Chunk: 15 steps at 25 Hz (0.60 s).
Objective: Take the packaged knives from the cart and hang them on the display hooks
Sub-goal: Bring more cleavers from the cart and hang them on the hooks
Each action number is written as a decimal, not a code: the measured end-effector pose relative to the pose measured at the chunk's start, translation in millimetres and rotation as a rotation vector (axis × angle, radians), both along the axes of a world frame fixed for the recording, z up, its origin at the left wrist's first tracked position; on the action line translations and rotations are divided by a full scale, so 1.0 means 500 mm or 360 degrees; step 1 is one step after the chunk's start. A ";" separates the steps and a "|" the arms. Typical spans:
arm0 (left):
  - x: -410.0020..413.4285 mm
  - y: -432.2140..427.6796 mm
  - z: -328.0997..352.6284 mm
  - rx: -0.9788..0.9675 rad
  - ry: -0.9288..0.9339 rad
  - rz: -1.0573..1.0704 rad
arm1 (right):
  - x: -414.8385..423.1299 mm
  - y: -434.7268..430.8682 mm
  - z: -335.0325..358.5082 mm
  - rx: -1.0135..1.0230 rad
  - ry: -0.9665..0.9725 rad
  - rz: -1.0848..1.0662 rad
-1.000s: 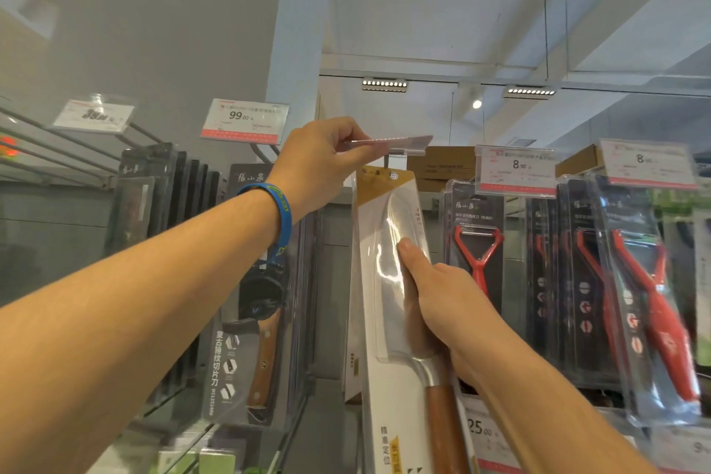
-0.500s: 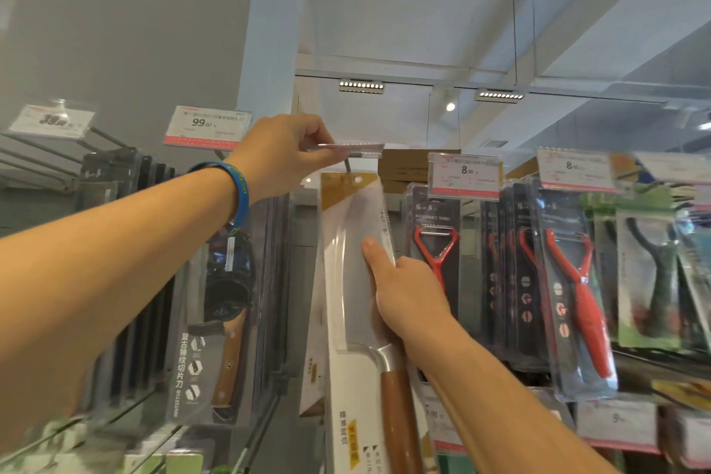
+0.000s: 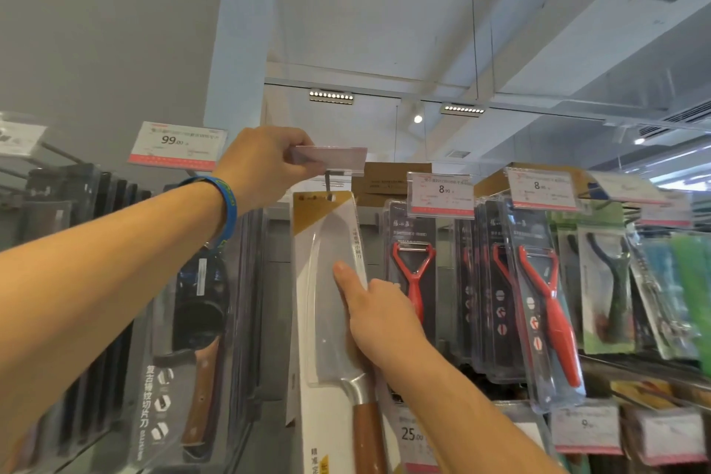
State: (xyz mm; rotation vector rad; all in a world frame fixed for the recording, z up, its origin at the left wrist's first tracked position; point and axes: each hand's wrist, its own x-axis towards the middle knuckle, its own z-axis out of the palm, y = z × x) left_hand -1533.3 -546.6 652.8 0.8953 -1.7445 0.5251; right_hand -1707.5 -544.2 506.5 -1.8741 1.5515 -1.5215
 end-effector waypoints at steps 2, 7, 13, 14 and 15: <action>-0.001 -0.007 0.001 -0.0007 -0.0004 -0.0022 | 0.005 0.001 0.004 0.0038 0.0013 -0.0016; 0.002 -0.016 0.004 -0.0121 0.0025 -0.0074 | -0.002 0.020 0.064 0.0209 -0.0269 0.0085; -0.009 -0.009 0.003 -0.0107 0.0037 -0.0041 | 0.019 0.016 0.014 0.0098 -0.0174 0.0001; -0.010 -0.007 0.001 -0.0096 0.0038 -0.0033 | 0.021 0.012 -0.002 0.0069 -0.0134 -0.0038; -0.010 -0.006 0.000 -0.0081 0.0028 -0.0023 | 0.021 0.007 -0.011 0.0041 -0.0138 -0.0068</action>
